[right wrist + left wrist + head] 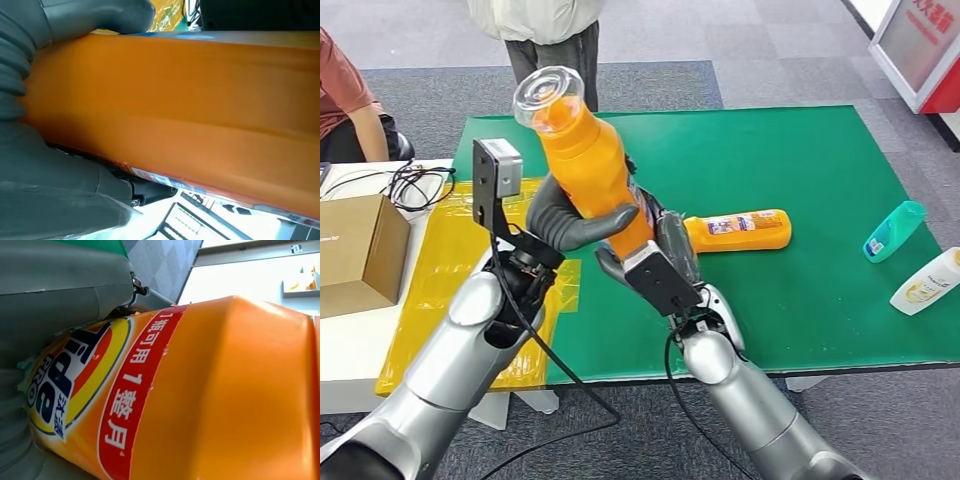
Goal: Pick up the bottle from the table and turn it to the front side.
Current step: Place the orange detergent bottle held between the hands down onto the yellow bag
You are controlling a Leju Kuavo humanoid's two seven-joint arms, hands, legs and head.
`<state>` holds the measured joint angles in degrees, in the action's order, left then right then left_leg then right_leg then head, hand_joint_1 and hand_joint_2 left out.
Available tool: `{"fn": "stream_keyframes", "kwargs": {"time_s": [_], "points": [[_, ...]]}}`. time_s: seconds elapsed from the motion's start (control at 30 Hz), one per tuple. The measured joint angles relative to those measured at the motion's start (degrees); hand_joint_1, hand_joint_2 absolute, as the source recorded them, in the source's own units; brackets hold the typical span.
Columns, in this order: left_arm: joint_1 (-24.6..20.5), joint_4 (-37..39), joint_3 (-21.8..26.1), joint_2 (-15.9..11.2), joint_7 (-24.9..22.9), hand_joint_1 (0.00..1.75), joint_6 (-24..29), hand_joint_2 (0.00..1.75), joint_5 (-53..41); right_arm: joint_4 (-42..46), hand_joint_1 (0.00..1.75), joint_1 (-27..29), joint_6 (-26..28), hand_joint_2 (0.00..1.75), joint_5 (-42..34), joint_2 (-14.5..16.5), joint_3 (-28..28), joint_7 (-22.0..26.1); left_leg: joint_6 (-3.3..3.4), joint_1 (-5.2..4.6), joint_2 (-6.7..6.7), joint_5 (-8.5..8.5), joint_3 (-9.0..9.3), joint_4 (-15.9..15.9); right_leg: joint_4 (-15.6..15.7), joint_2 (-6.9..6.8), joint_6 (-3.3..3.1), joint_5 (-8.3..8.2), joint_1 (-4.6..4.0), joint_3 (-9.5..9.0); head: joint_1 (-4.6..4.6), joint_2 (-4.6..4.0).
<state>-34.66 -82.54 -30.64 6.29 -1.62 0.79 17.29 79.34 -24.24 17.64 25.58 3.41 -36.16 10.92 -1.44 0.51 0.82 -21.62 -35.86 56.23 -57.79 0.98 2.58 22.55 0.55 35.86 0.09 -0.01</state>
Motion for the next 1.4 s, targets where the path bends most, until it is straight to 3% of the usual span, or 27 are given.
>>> {"fn": "stream_keyframes", "kwargs": {"time_s": [0.33,0.37,0.47,0.5,0.93,1.07,1.27,1.4], "points": [[-0.5,0.4,-0.1,-0.7,0.3,1.75,1.1,1.75,-3.1,-0.5,1.75,0.0,0.2,1.75,-1.4,0.0,-0.6,-0.4,0.00,0.00,0.00,0.00,0.00,0.0,0.0,0.00,0.00,0.00,0.00,0.00,0.00,0.01],[-0.6,0.5,-0.3,-1.0,0.4,1.75,1.4,1.75,-4.3,-0.6,1.61,0.0,0.2,1.75,-1.7,0.0,-0.7,-0.5,0.00,0.00,0.00,0.00,0.00,0.0,0.0,0.00,0.00,0.00,0.00,0.00,0.01,0.01],[-1.2,0.9,-0.8,-2.0,0.3,1.75,1.9,1.75,-8.5,-1.1,0.30,0.0,0.1,1.75,-2.3,0.0,-0.6,-0.8,0.00,0.00,0.00,0.00,0.00,0.0,0.0,0.00,0.00,0.00,0.00,0.00,0.01,0.01],[-1.4,1.3,-0.8,-2.4,0.1,1.75,1.9,1.75,-9.8,-1.3,0.00,0.0,0.0,1.75,-2.4,0.0,-0.5,-0.9,0.00,0.00,0.00,0.00,0.00,0.0,0.0,0.01,0.00,0.00,0.00,0.00,0.01,0.01],[-3.8,6.2,3.0,-7.5,-2.3,1.75,2.4,1.75,-19.5,-1.8,0.00,1.5,-0.9,1.75,-2.5,-0.1,0.8,-1.7,-0.04,0.01,-0.02,0.04,-0.03,0.0,0.0,0.04,-0.05,-0.03,-0.02,0.07,0.01,0.01],[-5.0,7.0,3.6,-10.6,-4.8,1.75,1.1,1.75,-29.6,-1.5,0.00,2.8,-0.8,1.75,-2.2,-0.4,3.7,-2.1,-0.04,0.01,-0.02,0.05,-0.03,0.0,0.0,0.04,-0.05,-0.03,-0.02,0.07,-0.01,0.01],[-6.9,10.2,3.7,-16.2,-8.4,1.75,-6.0,1.75,-51.8,2.8,0.00,6.1,-1.3,1.75,0.5,-0.7,10.0,-2.0,-0.05,0.01,-0.03,0.06,-0.03,0.0,0.0,0.06,-0.05,-0.04,-0.02,0.09,0.00,0.01],[-6.0,14.2,2.8,-18.5,-8.5,1.75,-6.3,1.75,-65.2,7.1,0.00,7.4,-2.9,1.75,2.3,-0.7,12.9,-1.9,-0.05,0.01,-0.04,0.05,-0.03,0.0,0.0,0.09,-0.05,-0.03,-0.02,0.10,0.00,0.01]]}}
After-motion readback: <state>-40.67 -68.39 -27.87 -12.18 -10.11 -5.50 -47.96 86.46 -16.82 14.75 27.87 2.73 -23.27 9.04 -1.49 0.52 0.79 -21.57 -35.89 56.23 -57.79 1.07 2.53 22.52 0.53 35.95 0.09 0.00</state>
